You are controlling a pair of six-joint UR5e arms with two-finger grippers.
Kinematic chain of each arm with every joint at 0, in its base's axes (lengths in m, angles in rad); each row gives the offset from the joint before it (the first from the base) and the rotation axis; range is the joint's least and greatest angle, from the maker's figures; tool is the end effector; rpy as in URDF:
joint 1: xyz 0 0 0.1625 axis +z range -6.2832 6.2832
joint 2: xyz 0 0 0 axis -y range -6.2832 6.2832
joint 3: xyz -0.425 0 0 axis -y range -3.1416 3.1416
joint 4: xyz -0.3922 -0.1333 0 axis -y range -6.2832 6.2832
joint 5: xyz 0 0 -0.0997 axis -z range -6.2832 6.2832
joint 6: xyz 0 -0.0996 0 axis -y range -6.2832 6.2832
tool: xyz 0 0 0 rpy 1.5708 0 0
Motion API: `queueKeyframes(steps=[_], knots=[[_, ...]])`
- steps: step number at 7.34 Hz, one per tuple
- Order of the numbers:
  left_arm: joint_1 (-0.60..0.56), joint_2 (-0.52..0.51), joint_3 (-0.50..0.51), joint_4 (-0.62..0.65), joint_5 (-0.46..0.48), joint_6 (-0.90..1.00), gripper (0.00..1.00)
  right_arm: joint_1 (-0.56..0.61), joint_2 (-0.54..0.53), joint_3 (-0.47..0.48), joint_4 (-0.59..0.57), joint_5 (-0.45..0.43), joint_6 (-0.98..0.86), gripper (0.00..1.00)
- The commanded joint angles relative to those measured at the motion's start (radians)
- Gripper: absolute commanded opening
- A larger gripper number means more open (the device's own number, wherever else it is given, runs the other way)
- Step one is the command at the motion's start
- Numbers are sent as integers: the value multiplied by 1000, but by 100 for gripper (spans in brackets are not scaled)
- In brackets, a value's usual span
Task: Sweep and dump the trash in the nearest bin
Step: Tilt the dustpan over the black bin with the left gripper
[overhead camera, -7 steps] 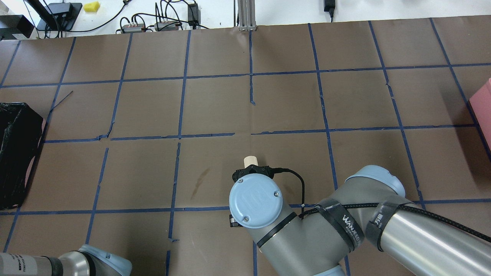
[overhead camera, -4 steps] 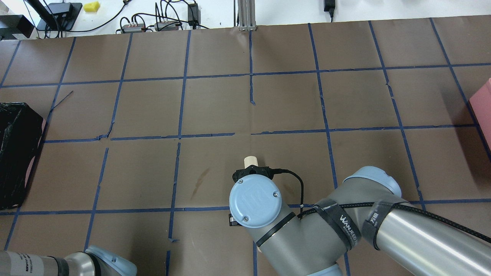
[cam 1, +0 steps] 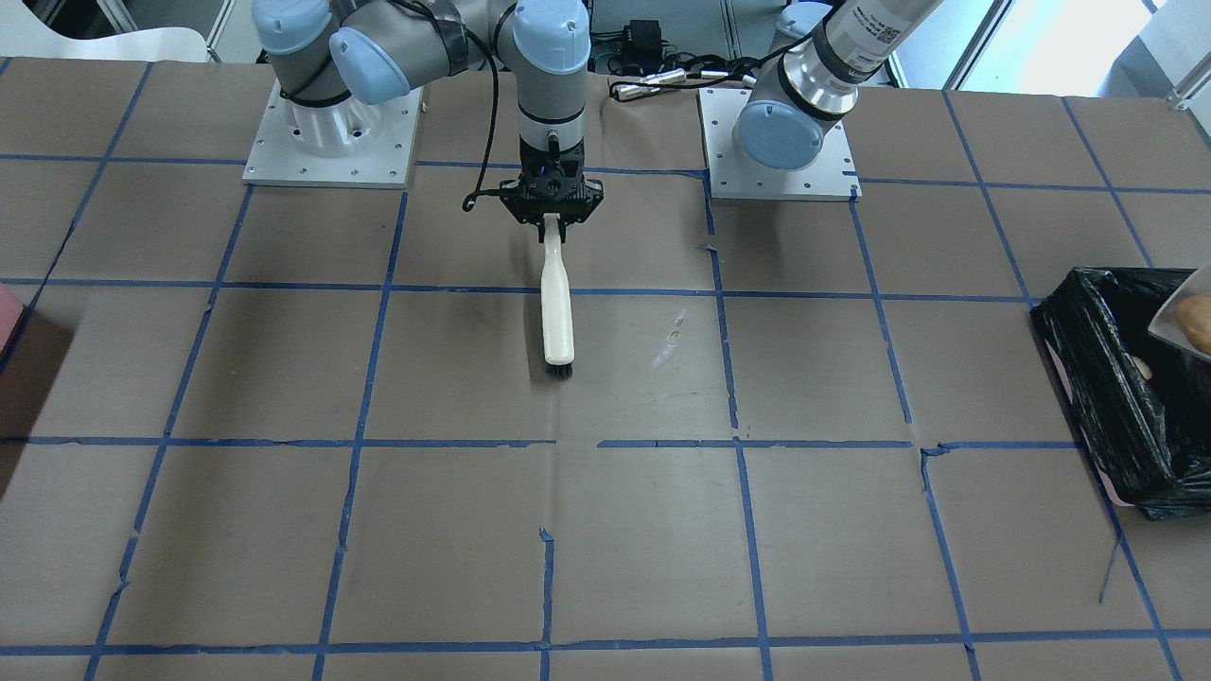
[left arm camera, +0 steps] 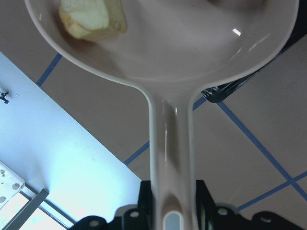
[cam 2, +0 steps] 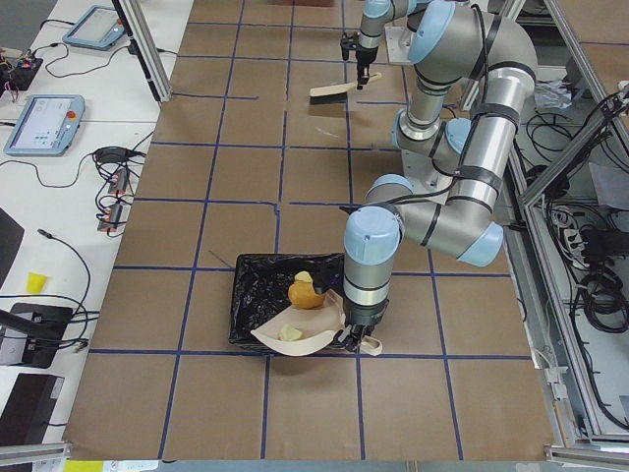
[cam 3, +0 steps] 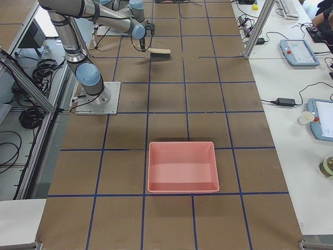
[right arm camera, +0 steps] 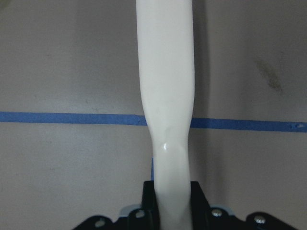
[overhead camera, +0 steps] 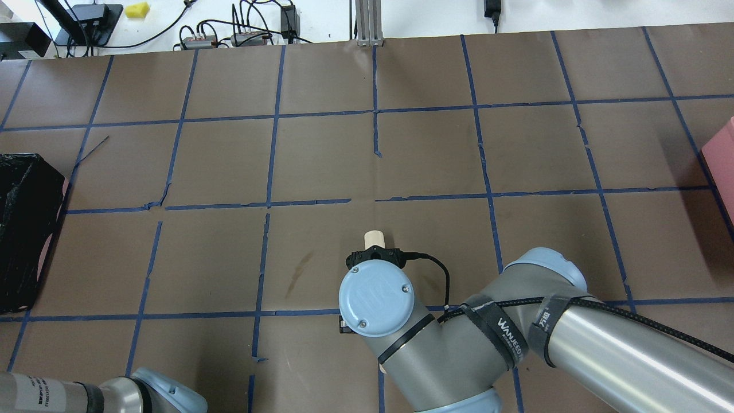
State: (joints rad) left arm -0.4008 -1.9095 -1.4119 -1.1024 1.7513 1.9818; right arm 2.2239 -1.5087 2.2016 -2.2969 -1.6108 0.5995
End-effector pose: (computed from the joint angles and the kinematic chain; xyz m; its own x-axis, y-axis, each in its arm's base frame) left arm 0.5540 -0.3601 0.4277 -0.6746 0.7127 -0.1921 0.6614 0.6992 0.2715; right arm 0.3647 -0.2638 0.2400 -0.9985 -0.0526 0.0143 -0.0532 0.9973 -0.0500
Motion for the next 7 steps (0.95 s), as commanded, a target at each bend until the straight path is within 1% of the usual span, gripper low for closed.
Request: queueKeyframes(steps=[1, 2, 3, 4, 7], knots=[[-22, 10, -1, 32, 28, 34, 4, 5, -1, 1, 0, -8, 9, 19], [-42, 6, -4, 33, 57, 40, 5, 5, -1, 1, 2, -9, 12, 29], [-55, 10, -9, 42, 74, 46, 5, 6, -4, 1, 2, -8, 35, 35], [-70, 18, -7, 45, 103, 86, 5, 8, -1, 1, 2, -6, 40, 42], [-89, 26, 1, 53, 105, 97, 5, 8, 1, 1, 2, -9, 40, 54]])
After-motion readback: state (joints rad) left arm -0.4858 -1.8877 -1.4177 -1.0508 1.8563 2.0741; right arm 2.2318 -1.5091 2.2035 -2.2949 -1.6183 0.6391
